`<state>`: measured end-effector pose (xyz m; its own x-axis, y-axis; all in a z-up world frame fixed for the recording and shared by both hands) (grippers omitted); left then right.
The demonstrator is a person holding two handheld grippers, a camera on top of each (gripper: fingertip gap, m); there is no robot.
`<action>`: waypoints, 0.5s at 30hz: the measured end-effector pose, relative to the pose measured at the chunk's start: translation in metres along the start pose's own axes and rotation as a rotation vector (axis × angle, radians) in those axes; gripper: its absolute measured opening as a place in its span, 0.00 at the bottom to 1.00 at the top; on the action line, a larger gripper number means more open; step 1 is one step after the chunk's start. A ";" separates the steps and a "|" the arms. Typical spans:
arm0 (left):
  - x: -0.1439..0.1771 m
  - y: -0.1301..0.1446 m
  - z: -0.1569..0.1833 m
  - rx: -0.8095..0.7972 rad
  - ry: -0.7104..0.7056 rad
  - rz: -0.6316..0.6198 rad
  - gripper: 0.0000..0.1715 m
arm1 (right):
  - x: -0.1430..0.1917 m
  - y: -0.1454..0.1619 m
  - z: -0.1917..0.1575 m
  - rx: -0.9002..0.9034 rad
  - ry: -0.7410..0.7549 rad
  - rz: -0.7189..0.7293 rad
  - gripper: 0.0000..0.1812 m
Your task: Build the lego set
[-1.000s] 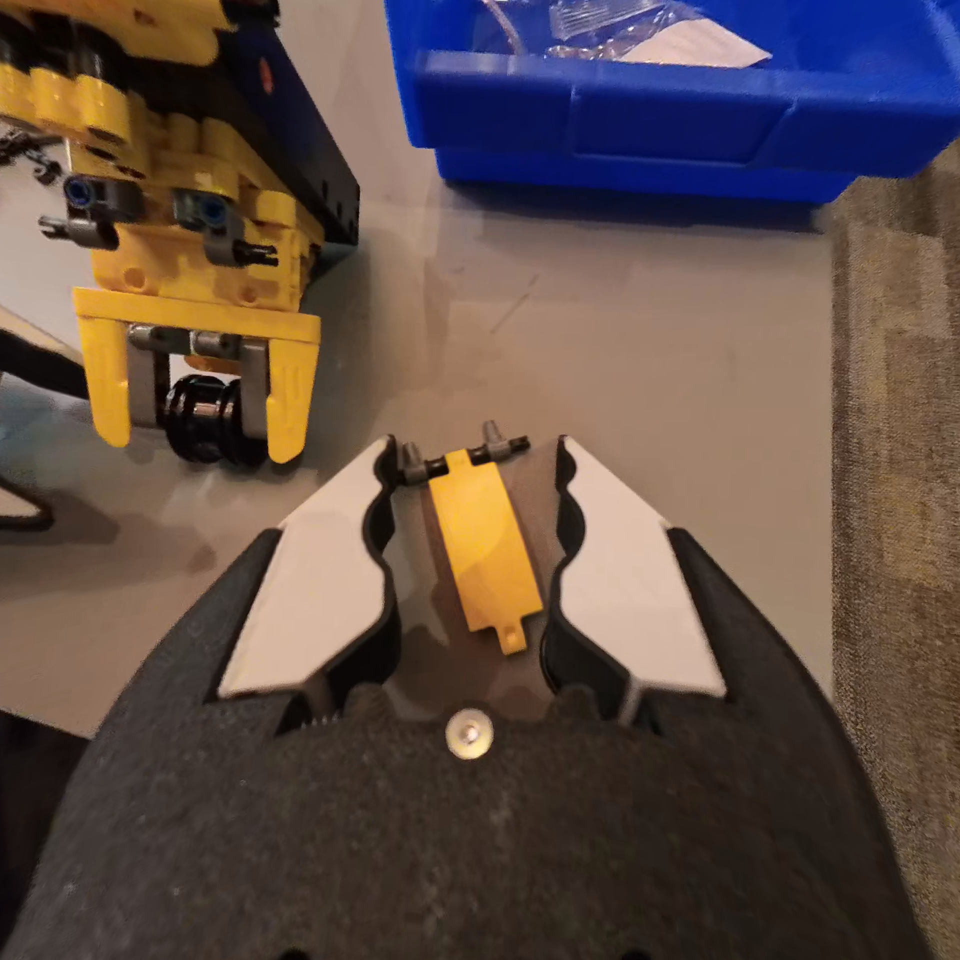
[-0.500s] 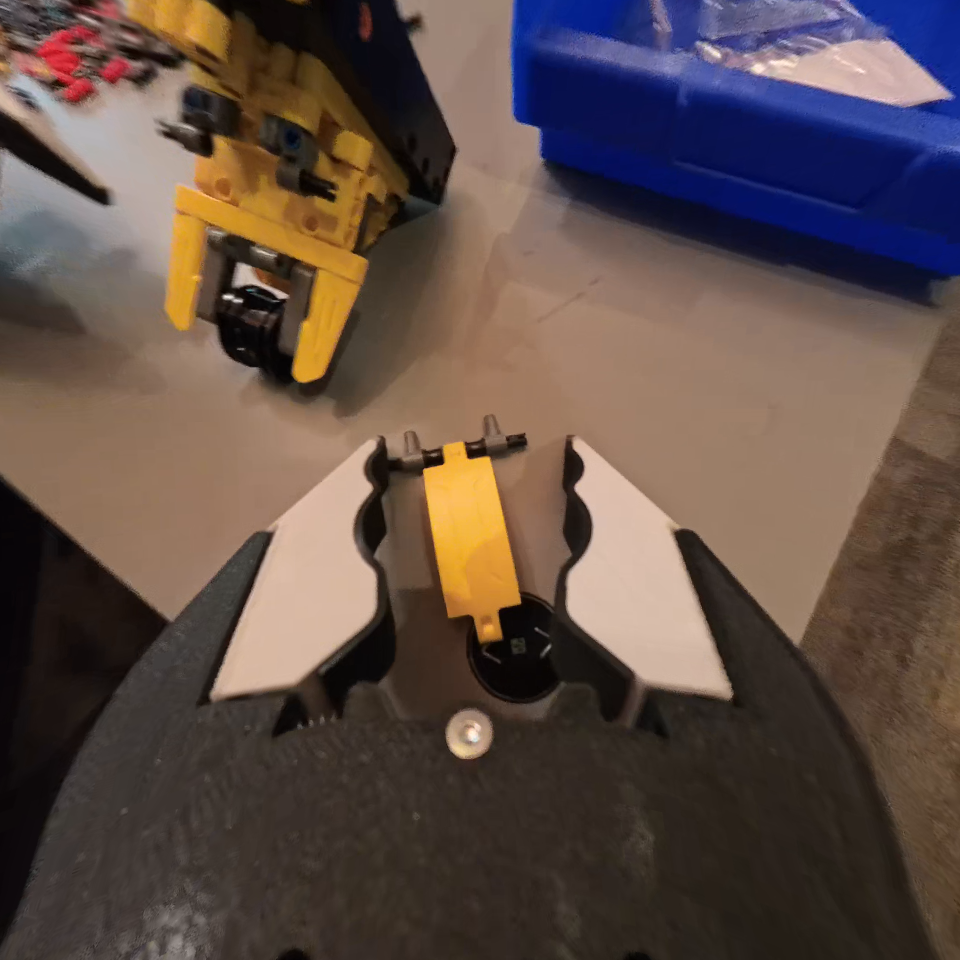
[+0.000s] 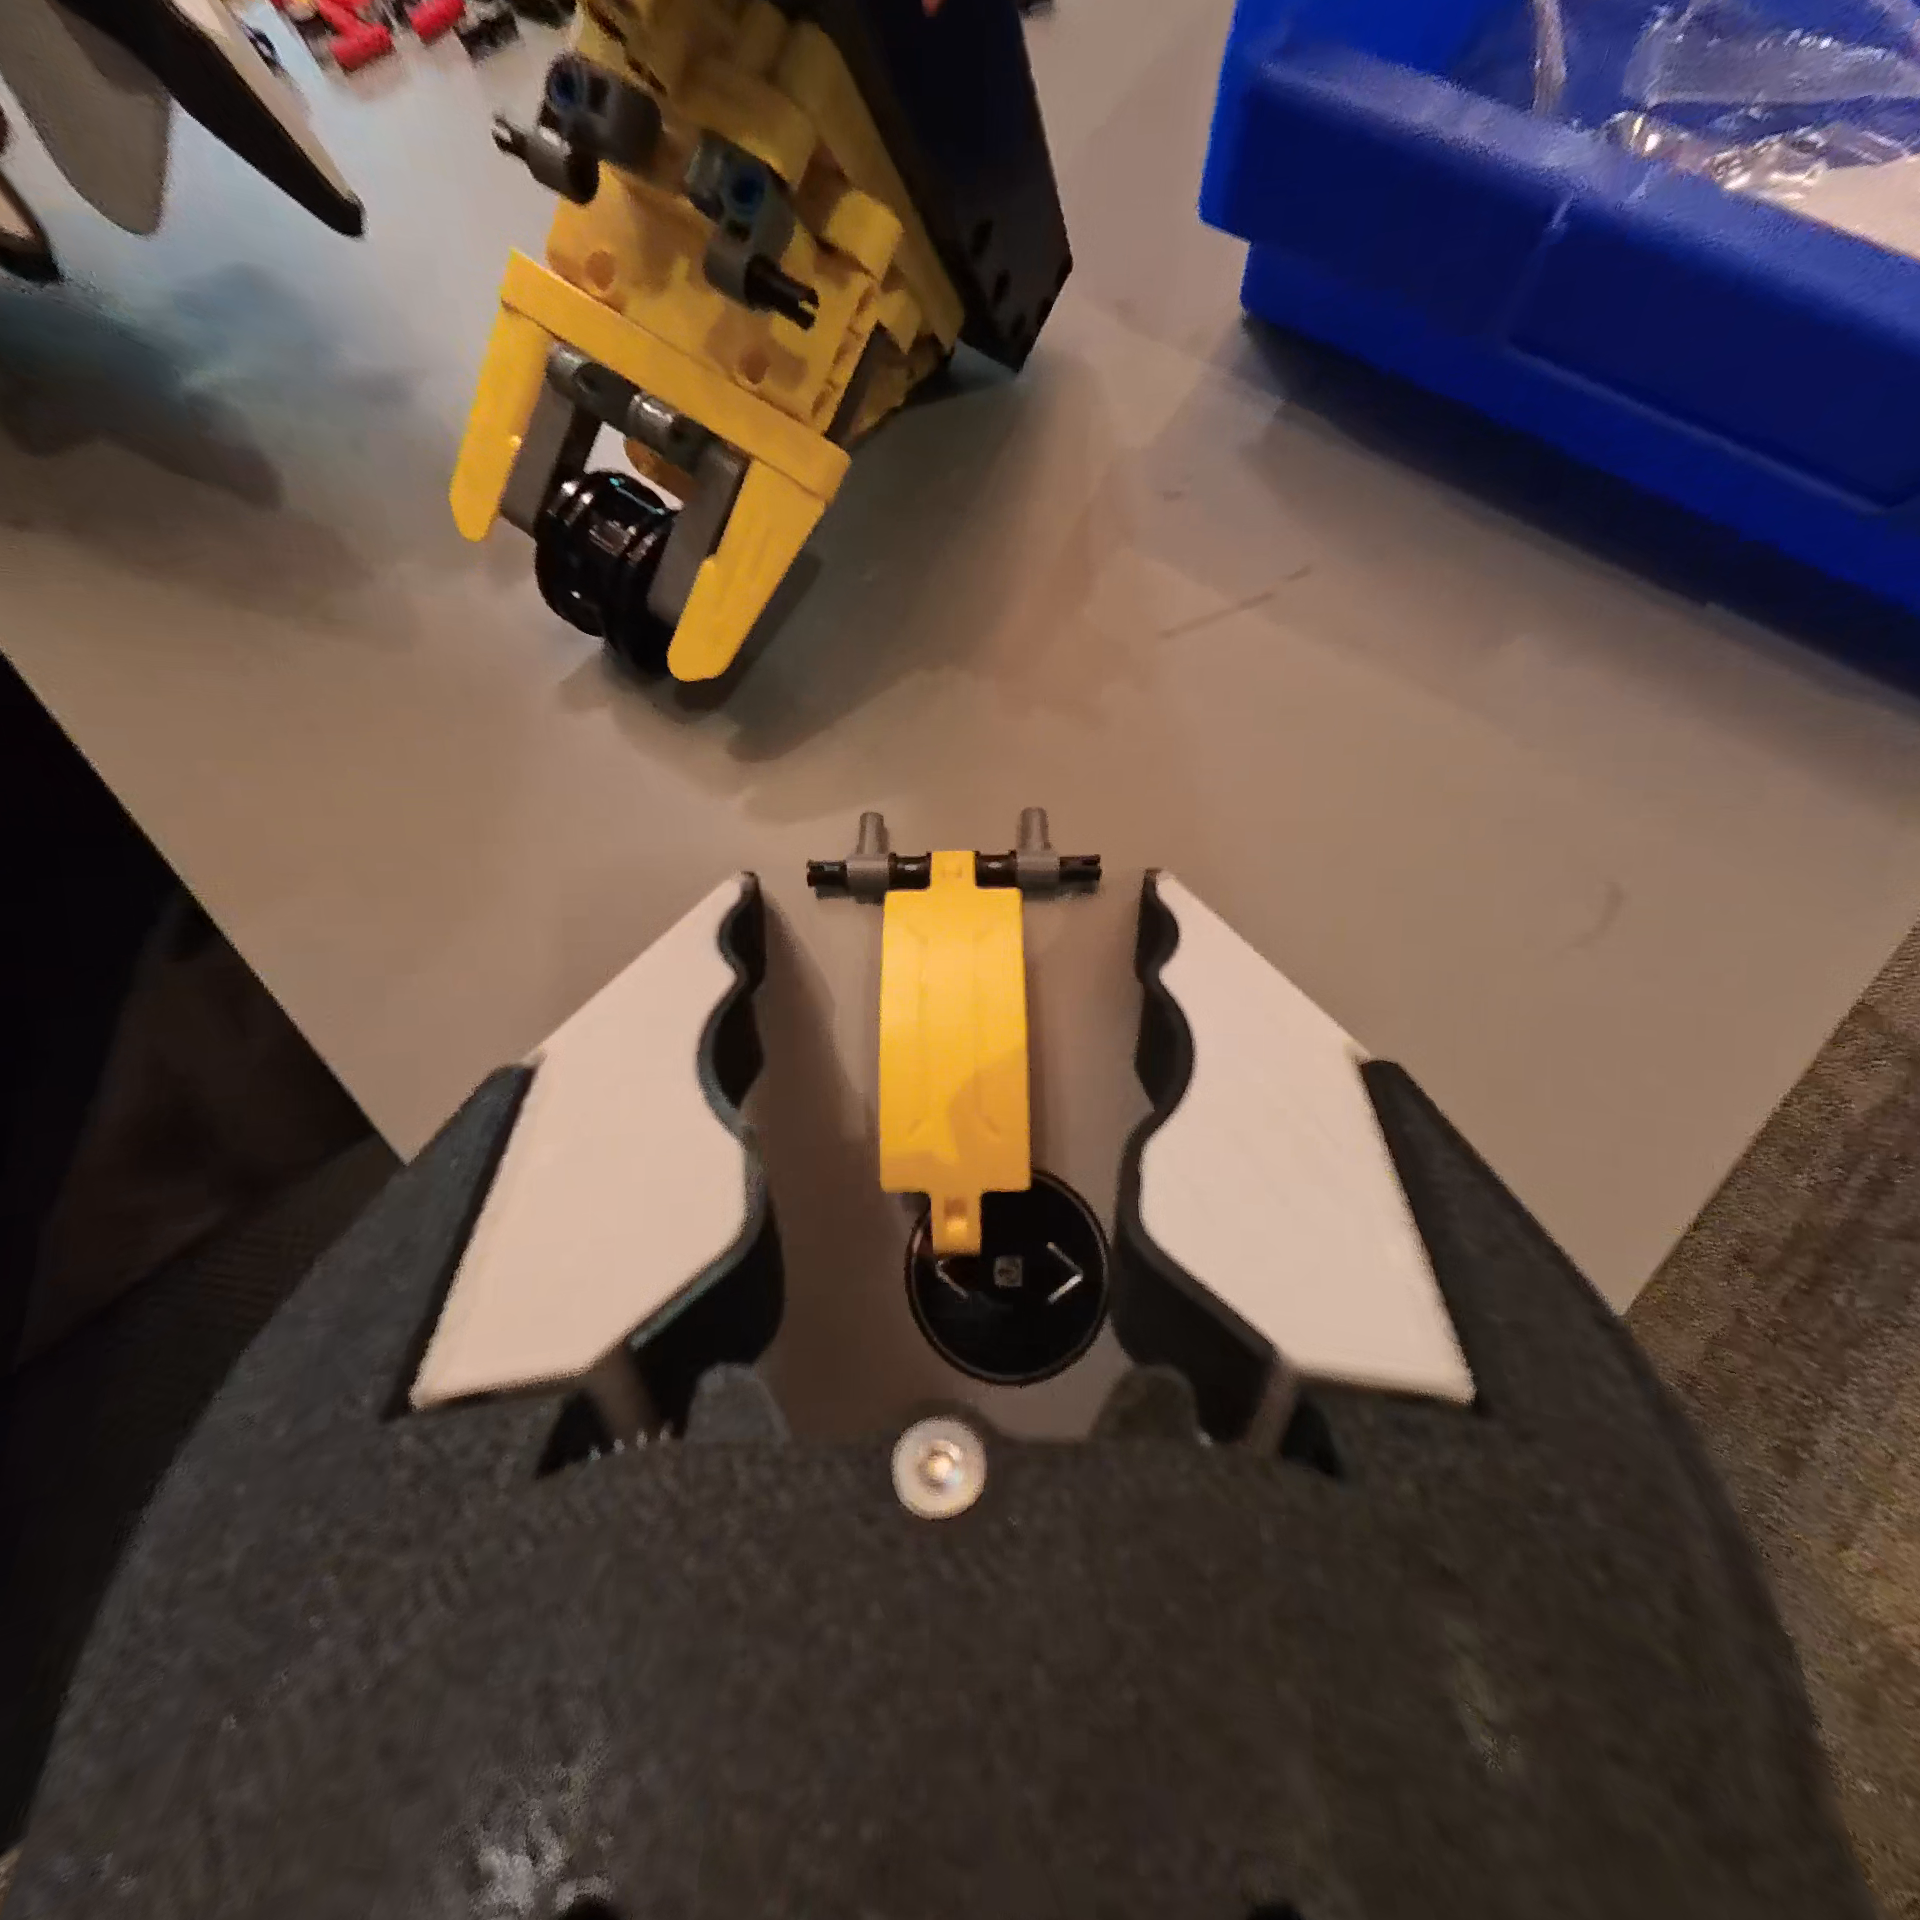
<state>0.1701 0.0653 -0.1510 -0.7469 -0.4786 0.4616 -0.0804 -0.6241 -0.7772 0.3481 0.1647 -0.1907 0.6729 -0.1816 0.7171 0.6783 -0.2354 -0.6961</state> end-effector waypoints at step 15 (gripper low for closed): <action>0.006 0.006 0.007 -0.011 0.021 0.015 0.28 | -0.003 -0.001 -0.001 0.013 0.028 -0.015 0.39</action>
<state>0.1702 0.0544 -0.1498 -0.7617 -0.4749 0.4409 -0.0763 -0.6099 -0.7888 0.3450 0.1643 -0.1925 0.6544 -0.2050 0.7279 0.6919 -0.2260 -0.6857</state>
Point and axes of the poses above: each gripper's, where its closed fingertips meet, x back along the fingers, y out of its underside, z = x × y across the jaws, the point moved 4 cm from there along x, back along the fingers, and after that the axes turned 5 degrees about -z, right-handed, at the moved point
